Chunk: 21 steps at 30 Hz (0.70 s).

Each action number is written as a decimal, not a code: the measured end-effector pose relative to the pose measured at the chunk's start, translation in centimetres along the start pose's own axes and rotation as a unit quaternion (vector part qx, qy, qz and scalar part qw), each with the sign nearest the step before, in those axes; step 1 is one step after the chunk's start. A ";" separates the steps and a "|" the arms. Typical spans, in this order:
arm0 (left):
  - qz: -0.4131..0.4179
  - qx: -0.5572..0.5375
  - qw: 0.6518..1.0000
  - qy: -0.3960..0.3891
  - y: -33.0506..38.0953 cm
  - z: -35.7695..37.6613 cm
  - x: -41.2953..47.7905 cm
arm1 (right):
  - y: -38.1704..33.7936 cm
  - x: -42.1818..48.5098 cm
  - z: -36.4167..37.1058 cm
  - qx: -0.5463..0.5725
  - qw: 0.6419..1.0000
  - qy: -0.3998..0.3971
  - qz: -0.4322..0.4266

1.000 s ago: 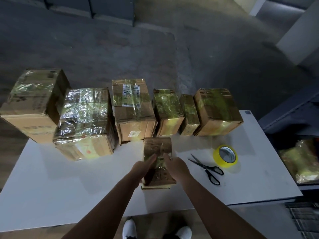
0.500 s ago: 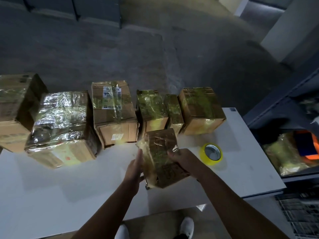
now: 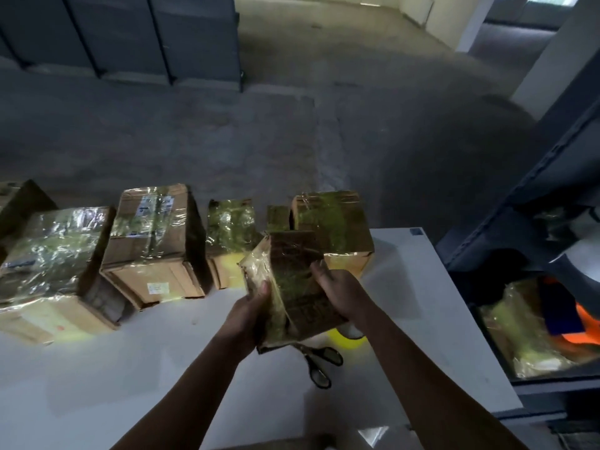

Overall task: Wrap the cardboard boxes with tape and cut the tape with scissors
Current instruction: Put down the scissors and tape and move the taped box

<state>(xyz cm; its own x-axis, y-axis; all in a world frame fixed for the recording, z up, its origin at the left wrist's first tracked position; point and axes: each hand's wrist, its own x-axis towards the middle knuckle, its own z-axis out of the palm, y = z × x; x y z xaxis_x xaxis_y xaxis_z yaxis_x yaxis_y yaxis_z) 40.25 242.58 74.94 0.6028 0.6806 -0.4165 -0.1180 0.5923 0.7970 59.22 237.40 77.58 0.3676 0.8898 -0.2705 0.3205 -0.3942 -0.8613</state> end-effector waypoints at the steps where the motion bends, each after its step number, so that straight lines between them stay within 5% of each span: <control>1: 0.011 0.012 0.999 0.028 0.2 1.5 0.5 | 0.3 0.3 -1.2 0.003 1.000 0.009 -0.008; 17: 0.044 0.003 0.983 0.180 2.3 15.5 7.8 | 2.8 1.9 -14.6 -0.005 0.990 0.127 -0.055; 21: 0.120 0.129 0.950 0.258 2.5 18.3 10.0 | 3.8 2.1 -16.7 -0.016 0.982 0.186 -0.036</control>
<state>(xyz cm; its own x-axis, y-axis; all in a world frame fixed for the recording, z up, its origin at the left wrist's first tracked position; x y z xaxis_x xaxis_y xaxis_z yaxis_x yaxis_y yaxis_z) 60.44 242.96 80.82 0.1086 0.9427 -0.3154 0.0340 0.3135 0.9490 75.79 233.97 80.91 0.6349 0.7721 -0.0280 0.3824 -0.3456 -0.8569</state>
